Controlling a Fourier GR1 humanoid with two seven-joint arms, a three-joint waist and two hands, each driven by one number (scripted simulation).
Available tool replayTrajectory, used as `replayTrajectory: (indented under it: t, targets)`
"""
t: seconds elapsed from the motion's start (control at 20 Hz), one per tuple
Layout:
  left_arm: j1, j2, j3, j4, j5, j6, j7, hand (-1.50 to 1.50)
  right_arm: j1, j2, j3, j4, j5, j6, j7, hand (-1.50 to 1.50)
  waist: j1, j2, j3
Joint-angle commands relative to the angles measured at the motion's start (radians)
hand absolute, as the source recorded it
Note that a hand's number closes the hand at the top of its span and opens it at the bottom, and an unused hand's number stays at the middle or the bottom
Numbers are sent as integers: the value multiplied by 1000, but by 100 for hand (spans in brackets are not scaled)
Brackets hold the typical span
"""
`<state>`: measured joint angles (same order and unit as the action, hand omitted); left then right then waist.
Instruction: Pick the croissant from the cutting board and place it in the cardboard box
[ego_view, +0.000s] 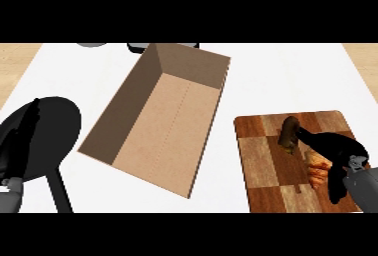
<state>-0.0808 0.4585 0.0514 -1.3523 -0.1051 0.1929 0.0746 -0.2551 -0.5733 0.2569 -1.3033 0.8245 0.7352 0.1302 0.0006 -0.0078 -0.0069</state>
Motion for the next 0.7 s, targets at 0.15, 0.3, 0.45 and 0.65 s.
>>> replayTrajectory:
  t: [0.15, 0.3, 0.45, 0.65]
  targets:
    - [-33, -22, 3, 17, -44, -1, 2, 0, -16, 17, 30, 92, 135, -208, -98, 150, 4, 9, 7]
    - [-28, -2, 37, 34, -17, -44, -24, 0, -38, 56, 27, 145, 192, -305, -92, 150, 6, 9, 7]
    - [28, -18, 28, -45, -22, -43, 15, 0, -60, 69, 19, 208, 237, -391, -117, 150, 13, 8, 8]
    - [-10, -15, 34, 43, -24, -43, -62, 0, -187, 71, -21, 212, 121, -431, -372, 150, 33, 15, 8]
